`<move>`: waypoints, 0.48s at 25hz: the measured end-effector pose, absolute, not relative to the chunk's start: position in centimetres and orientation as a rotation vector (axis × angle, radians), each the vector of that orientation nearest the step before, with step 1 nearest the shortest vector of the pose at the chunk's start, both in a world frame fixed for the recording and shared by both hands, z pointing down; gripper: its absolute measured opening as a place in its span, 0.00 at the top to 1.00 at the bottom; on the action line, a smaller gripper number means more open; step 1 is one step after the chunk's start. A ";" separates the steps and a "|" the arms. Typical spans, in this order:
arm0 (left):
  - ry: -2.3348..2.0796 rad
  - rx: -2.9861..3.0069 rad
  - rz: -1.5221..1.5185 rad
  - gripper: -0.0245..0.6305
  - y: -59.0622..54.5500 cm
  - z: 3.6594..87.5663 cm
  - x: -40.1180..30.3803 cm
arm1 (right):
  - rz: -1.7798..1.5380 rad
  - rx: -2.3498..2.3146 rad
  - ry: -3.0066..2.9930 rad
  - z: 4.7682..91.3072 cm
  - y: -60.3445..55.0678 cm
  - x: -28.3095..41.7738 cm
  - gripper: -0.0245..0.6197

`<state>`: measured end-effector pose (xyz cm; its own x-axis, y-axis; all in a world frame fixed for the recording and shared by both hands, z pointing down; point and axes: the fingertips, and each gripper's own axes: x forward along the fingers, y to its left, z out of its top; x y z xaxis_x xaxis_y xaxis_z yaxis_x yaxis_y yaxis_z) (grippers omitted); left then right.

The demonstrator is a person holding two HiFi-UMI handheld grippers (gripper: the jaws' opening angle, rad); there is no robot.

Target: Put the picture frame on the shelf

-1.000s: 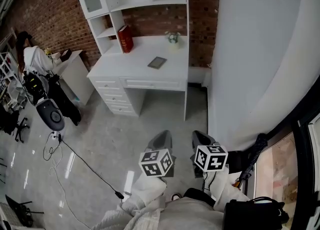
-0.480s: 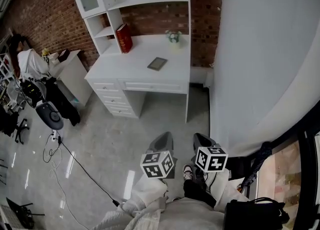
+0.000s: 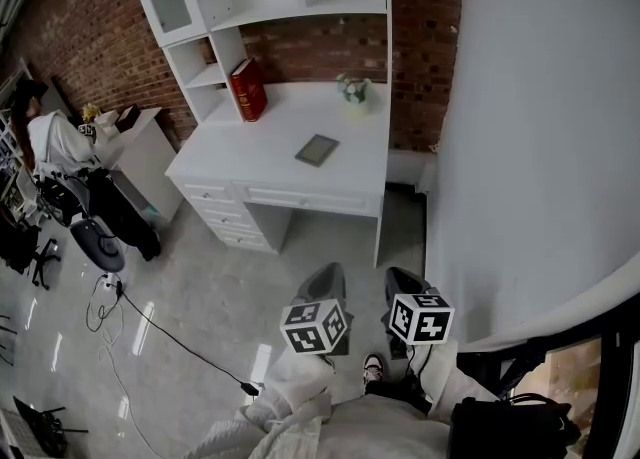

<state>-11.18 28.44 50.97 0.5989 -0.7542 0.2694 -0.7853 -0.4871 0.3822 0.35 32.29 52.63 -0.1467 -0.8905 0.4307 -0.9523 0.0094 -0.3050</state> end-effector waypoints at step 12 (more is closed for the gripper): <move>-1.225 2.364 0.091 0.95 17.7 50.7 -4.4 | 0.826 1.966 -2.143 52.7 22.1 6.8 0.92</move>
